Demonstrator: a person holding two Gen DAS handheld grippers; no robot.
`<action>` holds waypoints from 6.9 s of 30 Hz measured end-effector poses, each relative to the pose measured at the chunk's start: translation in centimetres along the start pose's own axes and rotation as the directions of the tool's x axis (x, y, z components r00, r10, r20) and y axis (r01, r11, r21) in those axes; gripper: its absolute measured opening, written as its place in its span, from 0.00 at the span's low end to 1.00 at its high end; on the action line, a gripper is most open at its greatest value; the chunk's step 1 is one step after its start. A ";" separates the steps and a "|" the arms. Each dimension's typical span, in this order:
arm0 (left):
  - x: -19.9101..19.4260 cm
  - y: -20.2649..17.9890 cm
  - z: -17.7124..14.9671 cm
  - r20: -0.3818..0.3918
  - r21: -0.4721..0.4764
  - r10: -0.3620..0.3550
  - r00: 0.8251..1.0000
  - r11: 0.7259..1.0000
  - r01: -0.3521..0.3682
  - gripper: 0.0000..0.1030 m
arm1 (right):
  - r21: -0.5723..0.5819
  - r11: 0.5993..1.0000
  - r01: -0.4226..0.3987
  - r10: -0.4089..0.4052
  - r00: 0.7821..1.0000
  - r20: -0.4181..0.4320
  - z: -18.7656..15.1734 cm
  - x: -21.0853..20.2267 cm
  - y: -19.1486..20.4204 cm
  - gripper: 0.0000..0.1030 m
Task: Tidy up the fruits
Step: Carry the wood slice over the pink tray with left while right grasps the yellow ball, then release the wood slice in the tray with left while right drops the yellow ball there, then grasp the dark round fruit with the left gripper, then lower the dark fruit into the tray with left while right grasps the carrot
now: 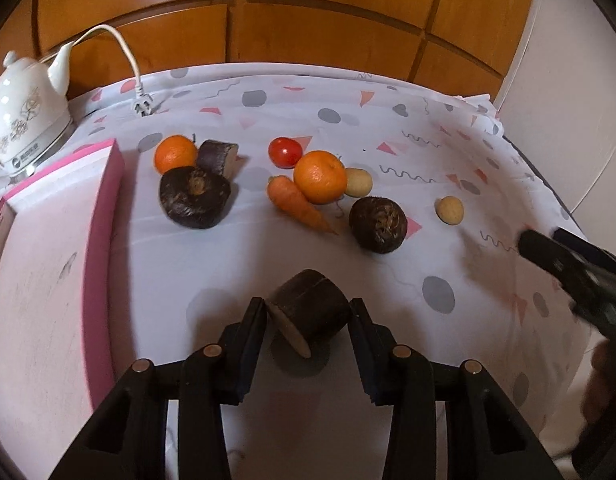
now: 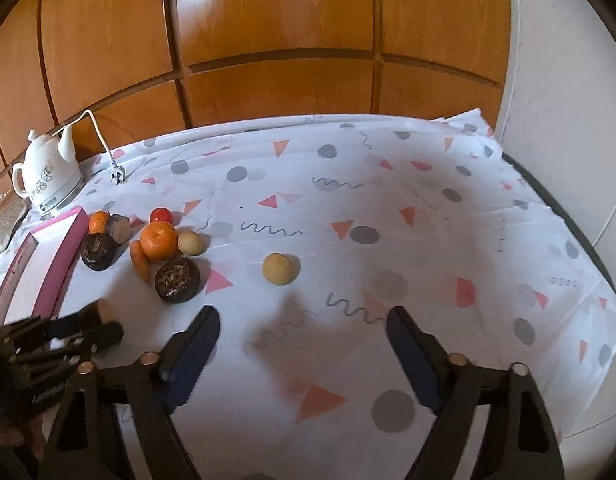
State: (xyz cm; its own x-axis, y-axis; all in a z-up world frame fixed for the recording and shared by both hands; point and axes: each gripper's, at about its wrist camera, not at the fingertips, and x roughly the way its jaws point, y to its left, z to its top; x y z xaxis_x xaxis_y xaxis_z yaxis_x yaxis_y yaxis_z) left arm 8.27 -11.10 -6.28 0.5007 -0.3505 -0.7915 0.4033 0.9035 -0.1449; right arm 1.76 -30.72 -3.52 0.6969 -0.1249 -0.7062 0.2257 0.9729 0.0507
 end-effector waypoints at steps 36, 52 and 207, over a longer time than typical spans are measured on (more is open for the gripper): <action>-7.6 3.7 0.5 0.157 -0.112 0.033 0.987 0.994 -0.015 0.30 | -0.092 0.996 -0.021 0.007 0.988 -0.153 3.7 8.5 2.3 0.24; -9.2 13.7 -0.4 0.105 -0.321 0.318 0.942 0.908 -0.270 0.30 | -0.090 0.996 0.026 -0.039 0.990 -0.139 3.1 8.3 2.6 0.25; -4.4 5.8 2.5 0.096 -0.152 0.089 0.991 0.986 -0.074 0.43 | -0.178 0.930 -0.320 0.297 0.944 -0.141 3.3 5.5 12.8 0.33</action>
State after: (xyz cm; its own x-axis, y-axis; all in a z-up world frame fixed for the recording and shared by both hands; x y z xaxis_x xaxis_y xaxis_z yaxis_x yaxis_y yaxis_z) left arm 10.31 -4.91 -2.15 0.6062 -0.2905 -0.7404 0.2442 0.9539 -0.1743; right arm 10.71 -19.55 -4.41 0.6290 0.1990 -0.7515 -0.1344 0.9800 0.1470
